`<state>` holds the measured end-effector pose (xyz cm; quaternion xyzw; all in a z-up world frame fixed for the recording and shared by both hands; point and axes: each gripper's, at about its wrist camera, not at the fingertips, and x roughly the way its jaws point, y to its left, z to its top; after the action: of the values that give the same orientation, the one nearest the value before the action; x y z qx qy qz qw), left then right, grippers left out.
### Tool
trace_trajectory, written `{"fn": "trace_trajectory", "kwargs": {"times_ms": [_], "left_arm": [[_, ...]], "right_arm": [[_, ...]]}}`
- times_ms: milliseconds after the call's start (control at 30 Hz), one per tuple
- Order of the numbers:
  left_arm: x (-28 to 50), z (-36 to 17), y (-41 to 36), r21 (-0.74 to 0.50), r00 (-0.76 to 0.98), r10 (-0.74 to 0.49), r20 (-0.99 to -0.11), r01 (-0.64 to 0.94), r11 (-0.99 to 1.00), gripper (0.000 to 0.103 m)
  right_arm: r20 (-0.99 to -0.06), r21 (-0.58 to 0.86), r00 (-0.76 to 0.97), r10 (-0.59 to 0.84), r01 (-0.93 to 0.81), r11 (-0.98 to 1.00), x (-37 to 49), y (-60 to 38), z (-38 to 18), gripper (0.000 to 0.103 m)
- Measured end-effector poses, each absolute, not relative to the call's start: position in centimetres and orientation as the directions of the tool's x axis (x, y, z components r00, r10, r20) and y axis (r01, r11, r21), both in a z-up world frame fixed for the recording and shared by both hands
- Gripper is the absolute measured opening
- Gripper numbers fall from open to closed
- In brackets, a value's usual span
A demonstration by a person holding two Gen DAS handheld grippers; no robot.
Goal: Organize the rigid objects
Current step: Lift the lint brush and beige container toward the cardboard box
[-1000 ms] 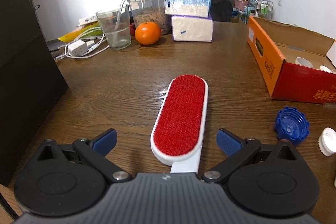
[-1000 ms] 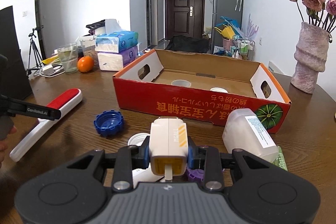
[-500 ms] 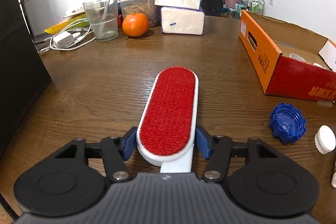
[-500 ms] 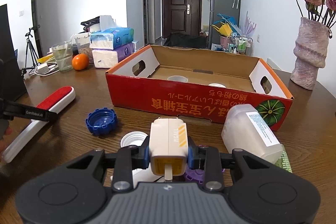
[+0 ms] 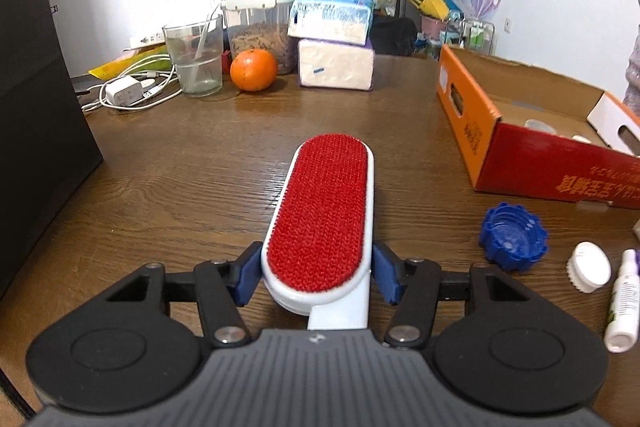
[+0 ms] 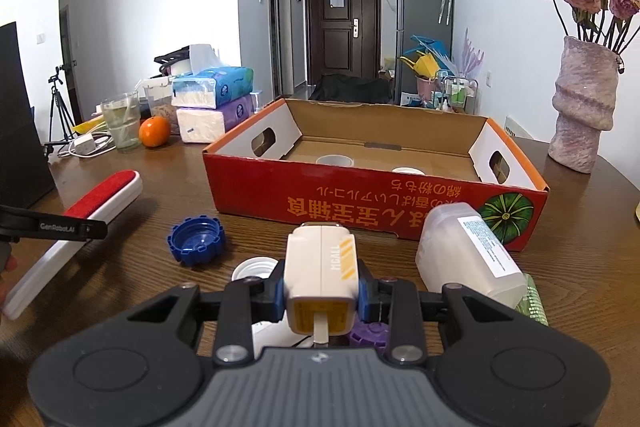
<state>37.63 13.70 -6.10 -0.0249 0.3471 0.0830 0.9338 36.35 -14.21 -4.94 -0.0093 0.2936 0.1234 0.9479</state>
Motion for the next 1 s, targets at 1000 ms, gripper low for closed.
{"fn": "trace_trajectory", "kwargs": {"times_ms": [1000], "left_arm": [[30.7, -2.2, 4.1, -0.030, 0.828, 0.045, -0.559, -0.074, 0.997, 0.058]], "right_arm": [[-0.479, 0.094, 0.848, 0.227, -0.208, 0.974, 31.7, -18.9, -1.7, 0.031]]}}
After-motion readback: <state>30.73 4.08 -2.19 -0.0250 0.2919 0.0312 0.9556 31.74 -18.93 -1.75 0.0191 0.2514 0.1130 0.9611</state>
